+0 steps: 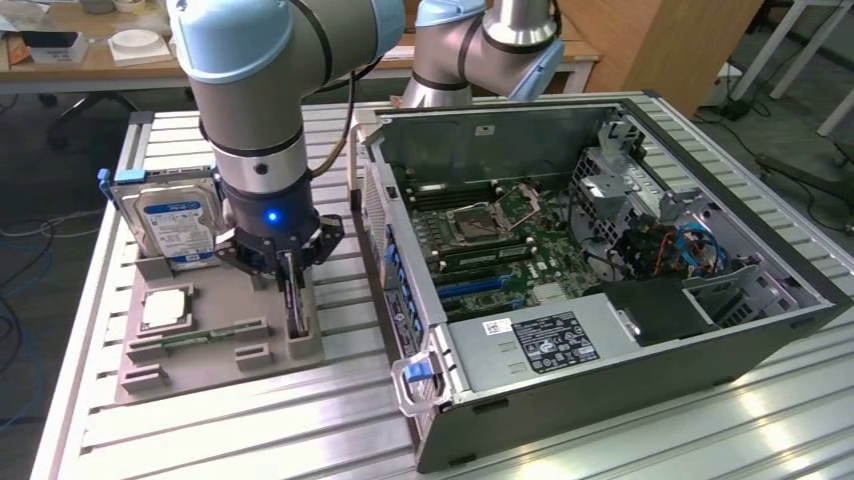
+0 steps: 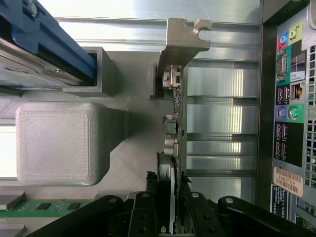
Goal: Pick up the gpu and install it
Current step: 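Pick up the gpu and move the gpu toward the slot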
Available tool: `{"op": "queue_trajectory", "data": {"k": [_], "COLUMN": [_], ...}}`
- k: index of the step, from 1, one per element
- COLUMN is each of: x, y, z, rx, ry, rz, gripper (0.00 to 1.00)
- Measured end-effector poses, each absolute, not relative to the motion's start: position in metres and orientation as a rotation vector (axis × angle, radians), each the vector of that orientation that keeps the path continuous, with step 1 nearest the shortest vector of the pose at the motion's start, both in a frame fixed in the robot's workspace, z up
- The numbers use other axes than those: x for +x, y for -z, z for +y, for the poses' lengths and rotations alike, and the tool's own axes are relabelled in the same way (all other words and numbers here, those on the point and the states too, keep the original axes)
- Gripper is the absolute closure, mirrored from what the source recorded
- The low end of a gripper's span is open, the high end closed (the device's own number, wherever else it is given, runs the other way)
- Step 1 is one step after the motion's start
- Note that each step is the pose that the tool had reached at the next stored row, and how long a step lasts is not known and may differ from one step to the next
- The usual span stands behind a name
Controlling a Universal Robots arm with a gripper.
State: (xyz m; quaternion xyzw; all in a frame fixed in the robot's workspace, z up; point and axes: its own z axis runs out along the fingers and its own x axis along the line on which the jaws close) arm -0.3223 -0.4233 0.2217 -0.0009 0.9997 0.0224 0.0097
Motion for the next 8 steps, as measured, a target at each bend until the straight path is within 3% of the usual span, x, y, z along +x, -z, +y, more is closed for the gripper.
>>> {"op": "queue_trajectory", "data": {"k": [8], "x": [-0.322], "y": [-0.24], "z": [-0.423], "rx": [-0.003], "ry": [-0.072], "rz": [3.121], "gripper": [0.73]}}
